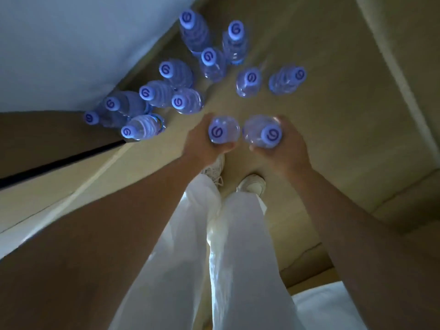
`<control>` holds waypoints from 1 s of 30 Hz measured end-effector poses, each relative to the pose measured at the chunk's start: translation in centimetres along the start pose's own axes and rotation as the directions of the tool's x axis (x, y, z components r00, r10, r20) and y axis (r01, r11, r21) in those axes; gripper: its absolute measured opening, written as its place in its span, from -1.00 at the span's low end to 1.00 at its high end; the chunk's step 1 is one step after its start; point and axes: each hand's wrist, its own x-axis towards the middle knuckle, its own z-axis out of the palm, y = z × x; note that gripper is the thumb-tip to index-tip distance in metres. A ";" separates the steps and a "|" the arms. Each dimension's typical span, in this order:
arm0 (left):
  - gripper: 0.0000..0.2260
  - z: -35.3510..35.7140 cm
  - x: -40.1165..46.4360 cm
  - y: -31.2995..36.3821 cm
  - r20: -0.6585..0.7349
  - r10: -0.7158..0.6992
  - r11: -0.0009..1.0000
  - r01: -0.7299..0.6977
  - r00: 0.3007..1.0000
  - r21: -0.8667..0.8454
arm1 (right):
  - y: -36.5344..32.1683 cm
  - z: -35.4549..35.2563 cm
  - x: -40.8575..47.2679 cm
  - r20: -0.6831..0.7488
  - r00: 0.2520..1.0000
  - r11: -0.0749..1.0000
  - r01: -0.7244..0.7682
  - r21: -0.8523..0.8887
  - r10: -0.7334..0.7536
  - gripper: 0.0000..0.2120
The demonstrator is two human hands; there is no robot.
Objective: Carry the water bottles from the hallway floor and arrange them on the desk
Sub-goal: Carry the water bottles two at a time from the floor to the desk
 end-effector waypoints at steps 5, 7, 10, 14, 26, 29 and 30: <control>-0.40 -6.0 -11.2 3.9 -0.061 0.017 0.997 -0.022 0.998 -0.072 | -6.7 -4.7 -10.1 0.013 0.999 0.992 0.048 -0.116 -0.047 -0.43; -0.43 -8.4 -16.0 5.5 -0.090 0.018 0.996 -0.026 0.996 -0.083 | -9.9 -6.7 -14.5 0.019 0.992 0.980 0.128 -0.154 -0.127 -0.48; -0.41 -11.4 -23.1 7.9 -0.112 0.019 0.970 -0.045 0.994 -0.240 | -14.7 -9.3 -21.0 0.023 0.965 0.943 0.259 -0.209 -0.260 -0.52; -0.46 -15.9 -32.2 10.2 -0.246 0.018 0.961 -0.085 0.969 -0.265 | -21.2 -12.2 -28.8 0.027 0.912 0.873 0.400 -0.278 -0.409 -0.51; -0.67 -25.8 -59.2 4.9 -0.735 -0.262 0.950 0.033 0.625 -0.310 | -36.7 -7.6 -50.5 0.226 0.475 0.447 0.879 -0.166 -0.850 -0.63; -0.68 -27.4 -65.8 0.2 -0.786 -0.367 0.918 0.059 0.497 -0.391 | -39.2 -2.3 -56.2 0.320 0.349 0.336 0.937 -0.098 -0.881 -0.61; -0.69 -27.8 -68.1 -1.5 -0.790 -0.410 0.900 0.062 0.456 -0.432 | -39.9 -0.4 -58.2 0.368 0.304 0.299 0.952 -0.071 -0.879 -0.59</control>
